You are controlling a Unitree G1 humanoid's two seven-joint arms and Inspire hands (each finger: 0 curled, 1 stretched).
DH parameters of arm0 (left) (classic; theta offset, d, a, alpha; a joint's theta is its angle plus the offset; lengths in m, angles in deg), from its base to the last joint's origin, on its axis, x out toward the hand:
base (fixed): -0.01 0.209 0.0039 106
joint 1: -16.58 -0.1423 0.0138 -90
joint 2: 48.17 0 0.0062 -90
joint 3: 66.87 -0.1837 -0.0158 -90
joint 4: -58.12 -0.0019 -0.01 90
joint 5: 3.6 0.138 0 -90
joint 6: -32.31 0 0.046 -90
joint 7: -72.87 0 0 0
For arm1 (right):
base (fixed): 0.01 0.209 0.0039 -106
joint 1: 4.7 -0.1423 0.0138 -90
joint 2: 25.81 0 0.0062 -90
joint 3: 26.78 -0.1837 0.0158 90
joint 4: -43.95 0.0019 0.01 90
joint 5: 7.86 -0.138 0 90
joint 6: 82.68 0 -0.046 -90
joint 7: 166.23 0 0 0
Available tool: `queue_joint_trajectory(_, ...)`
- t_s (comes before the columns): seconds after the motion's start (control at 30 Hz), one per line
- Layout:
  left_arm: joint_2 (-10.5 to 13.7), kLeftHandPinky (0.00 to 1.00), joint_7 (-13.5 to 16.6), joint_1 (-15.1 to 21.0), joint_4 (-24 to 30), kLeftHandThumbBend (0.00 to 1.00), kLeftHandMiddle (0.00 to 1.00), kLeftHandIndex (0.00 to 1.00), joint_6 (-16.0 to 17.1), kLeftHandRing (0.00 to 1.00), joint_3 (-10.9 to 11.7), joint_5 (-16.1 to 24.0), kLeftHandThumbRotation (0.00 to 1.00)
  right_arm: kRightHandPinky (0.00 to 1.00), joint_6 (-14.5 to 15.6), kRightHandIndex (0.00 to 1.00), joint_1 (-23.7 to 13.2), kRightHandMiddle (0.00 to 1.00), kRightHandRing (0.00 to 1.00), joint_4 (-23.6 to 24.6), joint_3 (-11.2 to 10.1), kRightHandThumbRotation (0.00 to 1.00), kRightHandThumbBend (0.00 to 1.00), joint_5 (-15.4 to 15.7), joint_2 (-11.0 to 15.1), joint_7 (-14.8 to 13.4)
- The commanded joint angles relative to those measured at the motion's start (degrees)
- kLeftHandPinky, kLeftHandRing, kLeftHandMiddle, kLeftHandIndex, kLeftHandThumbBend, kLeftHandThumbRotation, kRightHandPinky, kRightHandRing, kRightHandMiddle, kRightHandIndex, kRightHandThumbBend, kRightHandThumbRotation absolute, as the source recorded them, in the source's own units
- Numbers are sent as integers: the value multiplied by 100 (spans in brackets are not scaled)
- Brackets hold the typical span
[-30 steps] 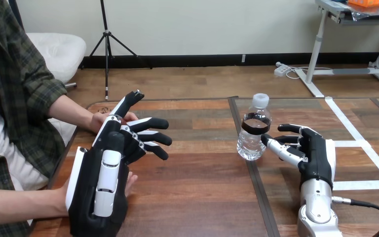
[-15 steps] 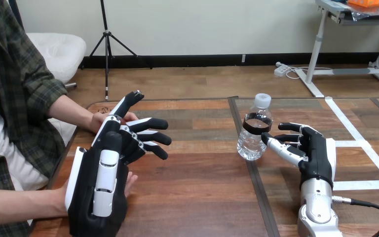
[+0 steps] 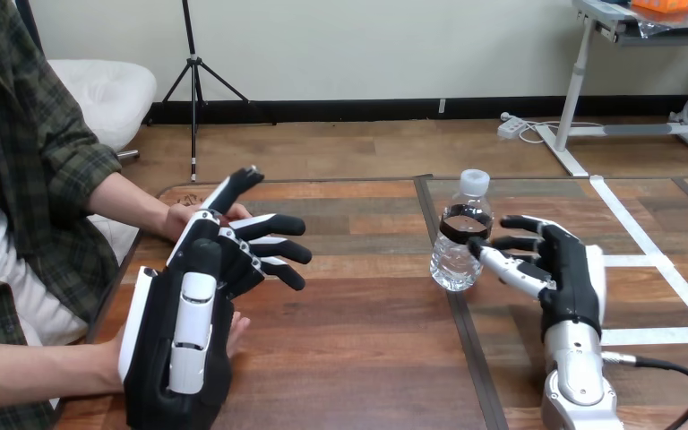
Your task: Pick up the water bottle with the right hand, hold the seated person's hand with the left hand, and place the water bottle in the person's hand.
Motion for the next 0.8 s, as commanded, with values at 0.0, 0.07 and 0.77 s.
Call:
queue_joint_trajectory(0.0, -50, 43, -73, -263, 207, 48, 65, 83, 93, 57, -138, -39, 93, 63, -225, 76, -201, 70, 66, 108, 37, 0, 69, 40, 123, 125)
queue_joint_trajectory(0.07, -48, 44, -98, -262, 190, 48, 65, 83, 102, 57, -138, -56, 93, 70, -228, 82, -193, 77, 74, 106, 59, 0, 71, 81, 128, 117)
queue_joint_trajectory(0.77, -85, 44, -121, -281, 132, 49, 65, 84, 218, 57, -78, 6, 92, 90, -330, 99, -297, 98, 96, 44, 129, 0, 73, 261, 116, 121)
